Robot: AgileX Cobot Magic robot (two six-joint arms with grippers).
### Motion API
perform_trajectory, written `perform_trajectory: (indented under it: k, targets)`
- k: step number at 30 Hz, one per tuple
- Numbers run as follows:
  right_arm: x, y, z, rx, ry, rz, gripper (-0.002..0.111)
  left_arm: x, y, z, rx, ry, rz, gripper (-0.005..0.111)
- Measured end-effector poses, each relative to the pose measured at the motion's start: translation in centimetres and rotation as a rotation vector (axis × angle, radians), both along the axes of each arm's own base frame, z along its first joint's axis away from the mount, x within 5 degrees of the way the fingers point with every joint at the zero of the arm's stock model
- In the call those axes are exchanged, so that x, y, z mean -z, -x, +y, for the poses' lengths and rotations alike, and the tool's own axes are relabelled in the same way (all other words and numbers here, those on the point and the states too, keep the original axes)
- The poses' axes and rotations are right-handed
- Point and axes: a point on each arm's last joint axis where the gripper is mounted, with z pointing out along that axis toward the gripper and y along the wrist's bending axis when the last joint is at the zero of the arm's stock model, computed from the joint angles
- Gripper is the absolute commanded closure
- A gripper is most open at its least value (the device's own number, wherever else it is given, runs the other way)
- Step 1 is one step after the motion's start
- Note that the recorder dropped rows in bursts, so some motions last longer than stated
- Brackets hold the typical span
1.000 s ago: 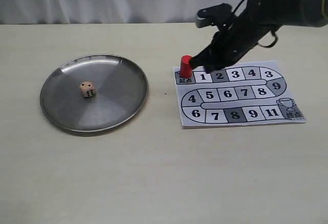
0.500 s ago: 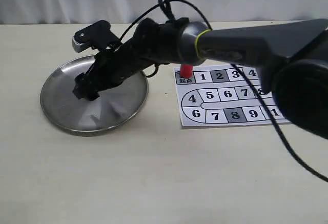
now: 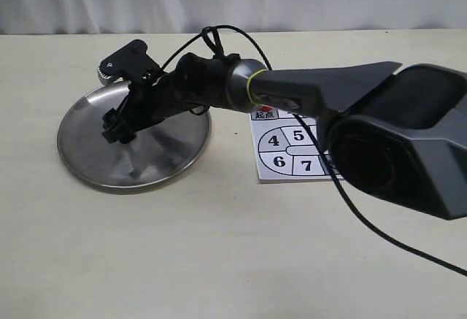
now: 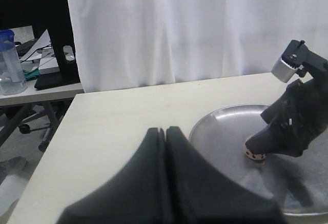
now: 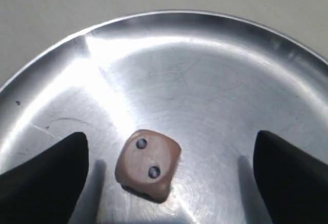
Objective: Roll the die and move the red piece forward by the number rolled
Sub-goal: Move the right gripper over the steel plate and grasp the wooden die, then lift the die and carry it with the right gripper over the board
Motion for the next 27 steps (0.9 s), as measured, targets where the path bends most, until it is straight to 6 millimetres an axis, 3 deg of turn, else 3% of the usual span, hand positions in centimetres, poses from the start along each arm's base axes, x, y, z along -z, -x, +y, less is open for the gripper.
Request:
perform_trajectory:
  k: [8, 15, 21, 24, 27]
  targets:
    - [2.0, -0.3, -0.2, 0.009, 0.020, 0.017, 0.031, 0.0, 0.0, 0.0, 0.000, 0.000, 0.000, 0.107]
    - [2.7, -0.5, -0.2, 0.023, 0.022, 0.005, 0.077, 0.0, 0.0, 0.0, 0.000, 0.000, 0.000, 0.107]
    - [2.6, -0.5, -0.2, 0.022, 0.020, 0.007, 0.104, 0.0, 0.0, 0.0, 0.000, 0.000, 0.000, 0.107]
    - [1.2, -0.1, -0.3, -0.016, 0.024, 0.046, 0.104, 0.0, 0.0, 0.0, 0.000, 0.000, 0.000, 0.107]
    - [-2.3, 0.1, -1.0, -0.033, 0.000, 0.088, 0.104, 0.0, 0.0, 0.0, 0.000, 0.000, 0.000, 0.107]
